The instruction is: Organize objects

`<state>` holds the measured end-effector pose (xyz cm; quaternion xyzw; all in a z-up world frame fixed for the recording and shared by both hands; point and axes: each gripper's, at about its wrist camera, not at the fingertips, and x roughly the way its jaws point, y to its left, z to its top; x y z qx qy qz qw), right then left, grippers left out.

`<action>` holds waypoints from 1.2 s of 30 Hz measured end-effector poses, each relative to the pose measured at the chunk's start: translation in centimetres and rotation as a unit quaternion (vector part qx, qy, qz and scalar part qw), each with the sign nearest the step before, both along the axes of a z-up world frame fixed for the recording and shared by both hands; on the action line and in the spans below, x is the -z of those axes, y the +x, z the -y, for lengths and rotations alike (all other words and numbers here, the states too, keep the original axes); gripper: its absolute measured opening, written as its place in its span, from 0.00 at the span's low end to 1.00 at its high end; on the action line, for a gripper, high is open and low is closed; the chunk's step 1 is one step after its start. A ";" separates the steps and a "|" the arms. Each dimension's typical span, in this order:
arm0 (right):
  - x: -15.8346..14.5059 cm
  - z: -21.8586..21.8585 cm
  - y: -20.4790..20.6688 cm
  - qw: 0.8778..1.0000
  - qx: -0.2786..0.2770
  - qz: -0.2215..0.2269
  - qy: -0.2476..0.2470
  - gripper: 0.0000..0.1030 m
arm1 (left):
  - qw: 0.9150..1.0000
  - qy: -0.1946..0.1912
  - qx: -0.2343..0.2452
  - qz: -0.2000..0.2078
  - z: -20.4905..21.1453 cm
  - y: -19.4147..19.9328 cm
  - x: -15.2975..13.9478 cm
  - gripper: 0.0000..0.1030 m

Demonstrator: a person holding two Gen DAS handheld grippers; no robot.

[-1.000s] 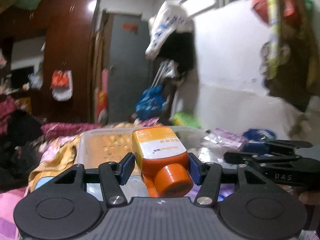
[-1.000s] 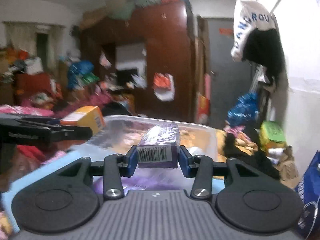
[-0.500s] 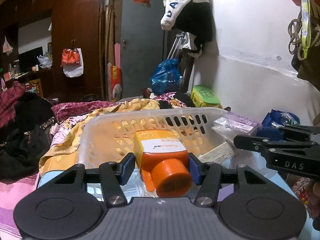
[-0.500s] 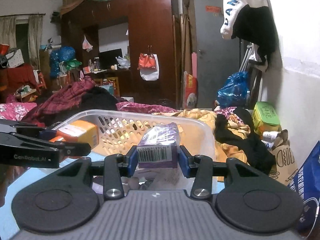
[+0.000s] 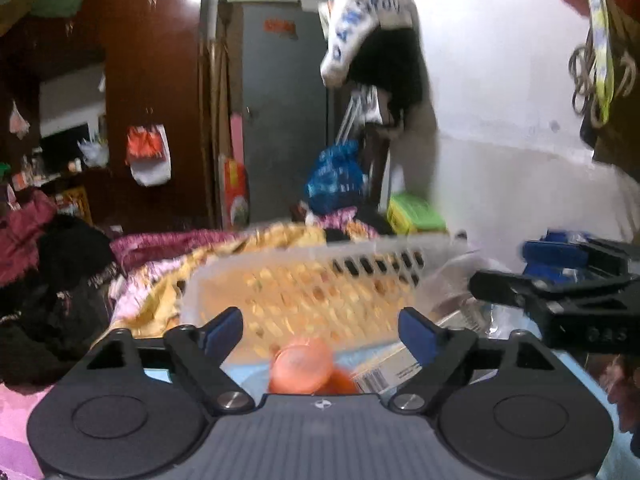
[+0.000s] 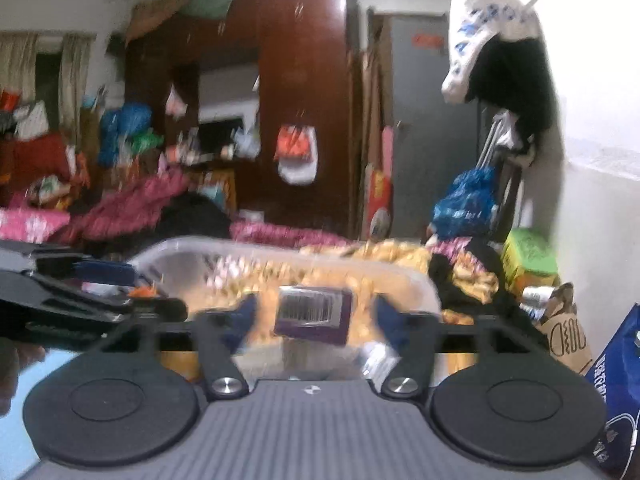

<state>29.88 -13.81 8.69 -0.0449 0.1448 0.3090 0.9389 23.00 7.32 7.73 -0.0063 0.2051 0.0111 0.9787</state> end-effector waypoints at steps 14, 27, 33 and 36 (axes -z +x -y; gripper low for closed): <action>3.8 14.9 -11.5 0.999 0.013 -0.023 0.044 1.00 | 0.998 0.052 0.027 0.023 -1.2 -18.7 5.1 0.86; 11.9 10.7 -14.8 0.990 -0.095 -0.097 0.036 0.87 | 0.998 -0.050 0.046 -0.017 -2.8 -19.3 12.8 0.85; 13.0 9.4 -17.0 0.993 -0.107 -0.041 0.016 0.68 | 0.998 0.002 0.061 0.000 0.3 -19.6 14.1 0.85; 13.1 9.0 -17.7 0.994 -0.105 -0.015 -0.007 0.56 | 0.997 0.026 0.067 0.010 1.7 -20.1 14.4 0.83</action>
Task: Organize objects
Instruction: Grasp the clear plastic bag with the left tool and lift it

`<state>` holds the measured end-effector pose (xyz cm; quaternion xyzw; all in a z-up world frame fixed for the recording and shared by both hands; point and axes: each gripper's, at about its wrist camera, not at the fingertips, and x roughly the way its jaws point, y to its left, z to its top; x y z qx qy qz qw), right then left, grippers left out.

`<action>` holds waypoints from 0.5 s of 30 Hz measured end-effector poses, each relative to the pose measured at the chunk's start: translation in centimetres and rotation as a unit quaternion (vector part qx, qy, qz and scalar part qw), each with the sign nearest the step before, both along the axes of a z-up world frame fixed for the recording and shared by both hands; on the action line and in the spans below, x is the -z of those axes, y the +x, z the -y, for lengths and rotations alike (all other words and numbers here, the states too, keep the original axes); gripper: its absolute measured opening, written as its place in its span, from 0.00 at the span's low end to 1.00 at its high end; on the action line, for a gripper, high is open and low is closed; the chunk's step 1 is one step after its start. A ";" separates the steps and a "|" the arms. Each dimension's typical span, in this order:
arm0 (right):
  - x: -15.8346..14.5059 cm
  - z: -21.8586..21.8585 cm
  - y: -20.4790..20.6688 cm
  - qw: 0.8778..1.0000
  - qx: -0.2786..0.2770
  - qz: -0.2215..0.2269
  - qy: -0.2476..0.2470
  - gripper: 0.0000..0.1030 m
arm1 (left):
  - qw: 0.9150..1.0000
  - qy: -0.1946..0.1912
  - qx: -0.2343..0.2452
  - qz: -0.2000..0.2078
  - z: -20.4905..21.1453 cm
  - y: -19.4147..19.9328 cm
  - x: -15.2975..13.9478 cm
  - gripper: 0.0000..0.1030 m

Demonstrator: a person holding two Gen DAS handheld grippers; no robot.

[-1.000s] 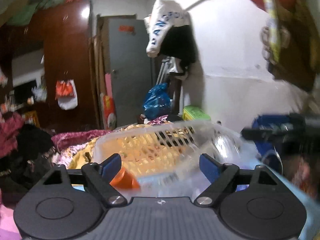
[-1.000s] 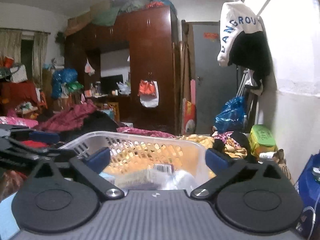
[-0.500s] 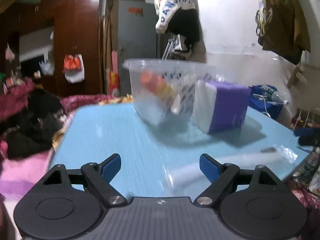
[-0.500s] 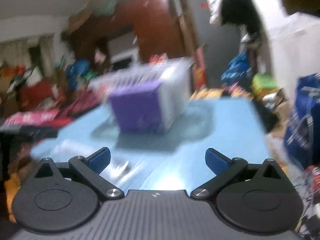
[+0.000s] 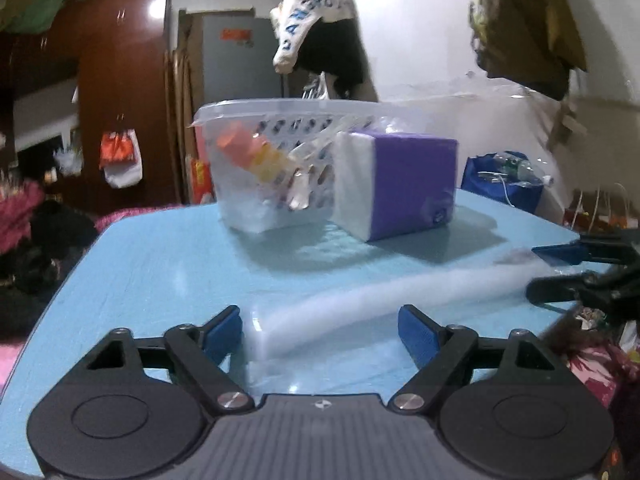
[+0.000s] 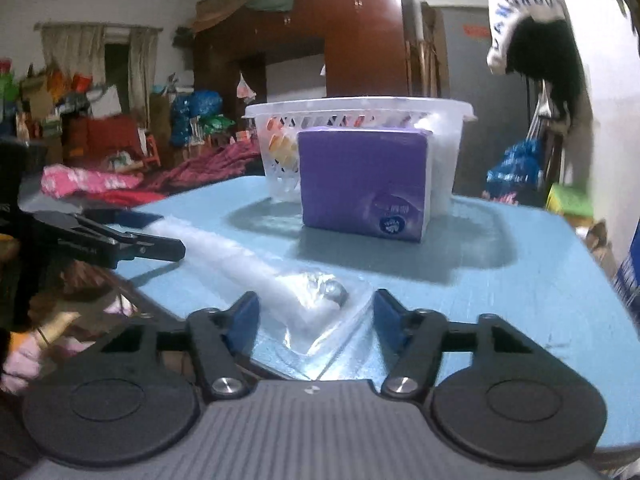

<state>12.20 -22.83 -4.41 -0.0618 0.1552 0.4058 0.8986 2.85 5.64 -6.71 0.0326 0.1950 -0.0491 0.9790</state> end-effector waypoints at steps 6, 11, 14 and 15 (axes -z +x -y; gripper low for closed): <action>-0.2 0.9 0.2 1.000 -0.011 -0.006 0.006 0.33 | 1.000 0.000 -0.007 0.014 -0.1 -0.4 -0.1 0.50; 0.2 1.0 -0.3 1.000 -0.010 -0.004 0.007 0.26 | 0.999 -0.010 0.001 0.030 -0.4 -0.8 0.0 0.34; 0.2 1.1 -0.4 1.000 -0.010 0.000 0.008 0.23 | 0.999 -0.013 0.004 0.037 -0.4 -0.9 -0.1 0.31; 0.2 1.2 -0.4 1.000 -0.012 0.002 0.009 0.22 | 0.999 -0.012 0.005 0.040 -0.4 -1.0 -0.1 0.29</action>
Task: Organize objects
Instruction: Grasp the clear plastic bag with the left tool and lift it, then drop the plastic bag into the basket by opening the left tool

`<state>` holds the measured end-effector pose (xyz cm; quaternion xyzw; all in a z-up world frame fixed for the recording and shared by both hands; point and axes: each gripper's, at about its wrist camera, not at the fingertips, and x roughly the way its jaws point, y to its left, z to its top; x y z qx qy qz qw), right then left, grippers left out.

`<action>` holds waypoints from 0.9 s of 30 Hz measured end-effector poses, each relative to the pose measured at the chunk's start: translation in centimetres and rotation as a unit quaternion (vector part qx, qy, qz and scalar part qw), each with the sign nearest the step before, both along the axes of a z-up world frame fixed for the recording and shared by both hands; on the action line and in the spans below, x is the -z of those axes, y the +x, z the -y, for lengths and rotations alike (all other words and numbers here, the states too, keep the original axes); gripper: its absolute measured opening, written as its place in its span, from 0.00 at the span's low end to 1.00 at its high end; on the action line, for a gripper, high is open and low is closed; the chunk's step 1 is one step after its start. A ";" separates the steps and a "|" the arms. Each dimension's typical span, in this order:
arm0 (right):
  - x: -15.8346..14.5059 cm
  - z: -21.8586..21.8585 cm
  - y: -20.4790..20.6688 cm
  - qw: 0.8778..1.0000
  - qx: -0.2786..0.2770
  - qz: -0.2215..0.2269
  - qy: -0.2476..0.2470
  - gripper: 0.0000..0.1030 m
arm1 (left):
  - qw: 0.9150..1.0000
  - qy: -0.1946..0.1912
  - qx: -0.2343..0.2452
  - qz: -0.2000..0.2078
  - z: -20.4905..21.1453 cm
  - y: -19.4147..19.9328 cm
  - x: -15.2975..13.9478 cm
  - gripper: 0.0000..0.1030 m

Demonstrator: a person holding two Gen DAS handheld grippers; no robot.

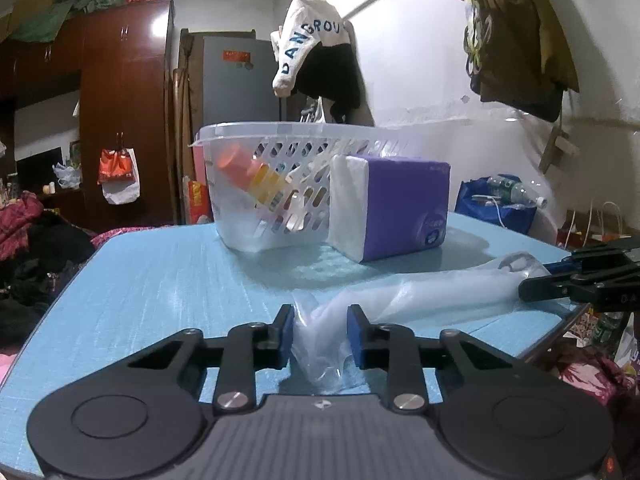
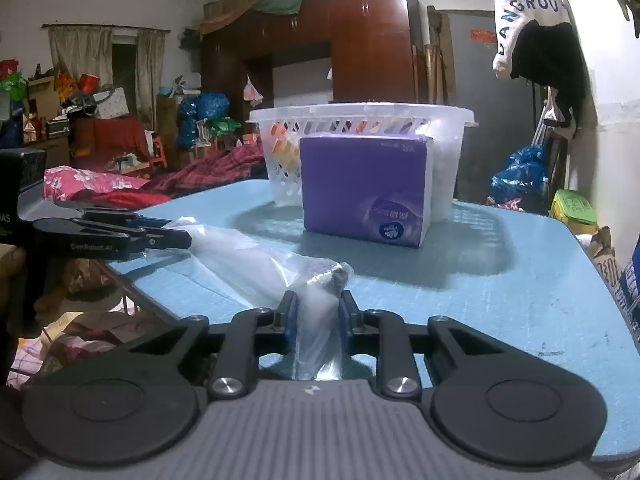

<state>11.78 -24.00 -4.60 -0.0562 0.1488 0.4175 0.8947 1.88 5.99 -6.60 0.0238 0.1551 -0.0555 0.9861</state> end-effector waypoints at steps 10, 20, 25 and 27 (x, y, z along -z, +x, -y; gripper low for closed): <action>-1.2 0.8 -0.8 0.999 0.002 0.036 0.009 0.19 | 0.999 0.001 0.009 0.039 0.4 -1.2 -1.1 0.25; -7.8 -0.1 0.5 0.994 0.004 0.108 0.025 0.19 | 0.993 0.013 0.004 0.118 0.2 1.1 -9.5 0.24; -13.6 -2.7 5.7 0.990 0.011 0.134 0.032 0.19 | 0.991 0.009 -0.021 0.132 -0.5 7.1 -15.7 0.24; -14.9 -4.0 8.0 0.991 0.018 0.128 0.027 0.19 | 0.992 0.016 -0.034 0.120 -0.3 9.8 -16.9 0.24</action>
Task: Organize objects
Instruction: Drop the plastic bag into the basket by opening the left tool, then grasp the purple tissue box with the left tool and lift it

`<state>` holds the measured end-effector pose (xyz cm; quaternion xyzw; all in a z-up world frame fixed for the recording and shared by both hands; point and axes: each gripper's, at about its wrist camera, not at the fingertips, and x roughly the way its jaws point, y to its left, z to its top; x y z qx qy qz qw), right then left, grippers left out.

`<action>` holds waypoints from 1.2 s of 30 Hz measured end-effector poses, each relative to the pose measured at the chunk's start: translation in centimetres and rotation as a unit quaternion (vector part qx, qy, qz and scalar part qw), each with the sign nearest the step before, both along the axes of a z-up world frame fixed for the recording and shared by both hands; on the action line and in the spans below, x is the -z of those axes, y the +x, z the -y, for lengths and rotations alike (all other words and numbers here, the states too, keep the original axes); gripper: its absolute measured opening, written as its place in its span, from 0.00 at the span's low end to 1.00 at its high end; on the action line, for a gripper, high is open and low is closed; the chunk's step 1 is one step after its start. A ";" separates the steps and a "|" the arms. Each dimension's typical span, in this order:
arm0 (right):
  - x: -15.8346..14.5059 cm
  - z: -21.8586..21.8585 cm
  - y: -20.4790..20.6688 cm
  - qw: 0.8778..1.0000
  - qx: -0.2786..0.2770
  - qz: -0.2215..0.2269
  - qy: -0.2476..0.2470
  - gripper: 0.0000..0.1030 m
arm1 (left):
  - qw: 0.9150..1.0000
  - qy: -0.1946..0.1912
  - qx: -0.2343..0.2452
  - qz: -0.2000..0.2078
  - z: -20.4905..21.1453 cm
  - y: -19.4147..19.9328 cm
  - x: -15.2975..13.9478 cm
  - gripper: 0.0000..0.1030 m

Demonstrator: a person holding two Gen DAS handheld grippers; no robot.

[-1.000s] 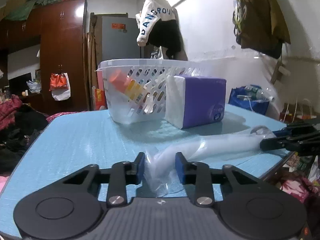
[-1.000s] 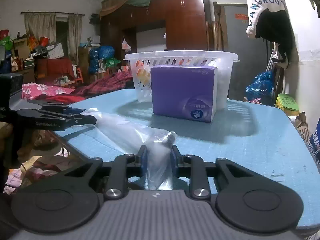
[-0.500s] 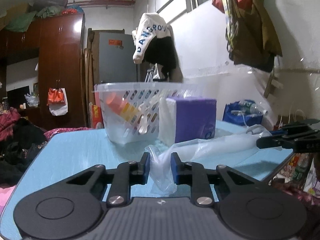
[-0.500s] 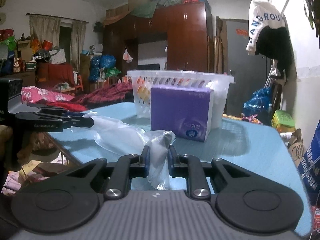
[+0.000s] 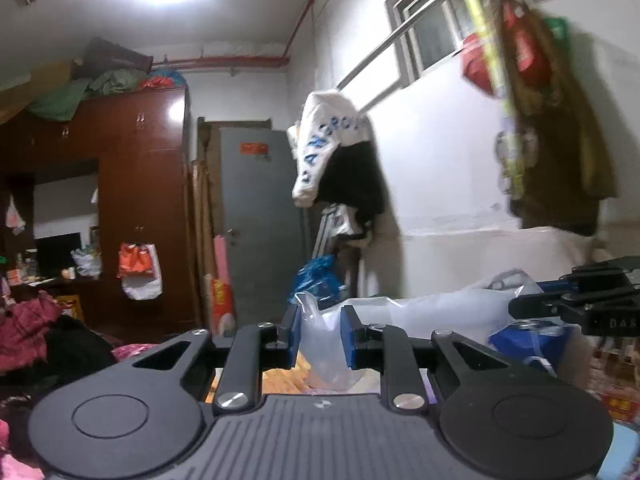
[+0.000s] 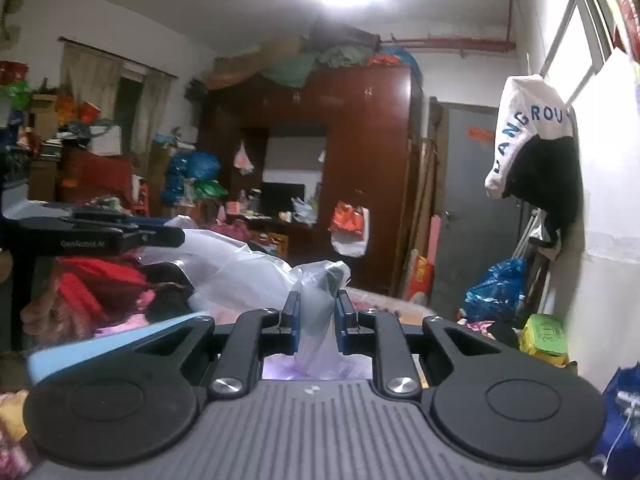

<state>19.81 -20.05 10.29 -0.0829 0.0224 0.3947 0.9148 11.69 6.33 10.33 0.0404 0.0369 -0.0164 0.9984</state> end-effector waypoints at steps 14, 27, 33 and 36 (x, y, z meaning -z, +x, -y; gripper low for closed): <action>2.3 -6.0 11.3 0.990 0.078 -0.103 -0.054 0.61 | 0.988 -0.011 -0.094 -0.120 -2.1 11.2 2.7 0.59; 7.4 3.8 2.9 0.988 0.021 -0.149 0.032 1.00 | 0.996 0.013 0.015 -0.088 2.8 -1.6 8.6 0.77; 8.7 1.7 4.4 0.988 -0.003 -0.155 -0.003 0.97 | 0.992 0.037 0.041 -0.114 5.2 0.1 10.5 0.77; 9.1 1.4 4.4 0.988 -0.010 -0.151 -0.009 0.93 | 0.991 0.038 0.049 -0.116 5.6 0.6 11.3 0.77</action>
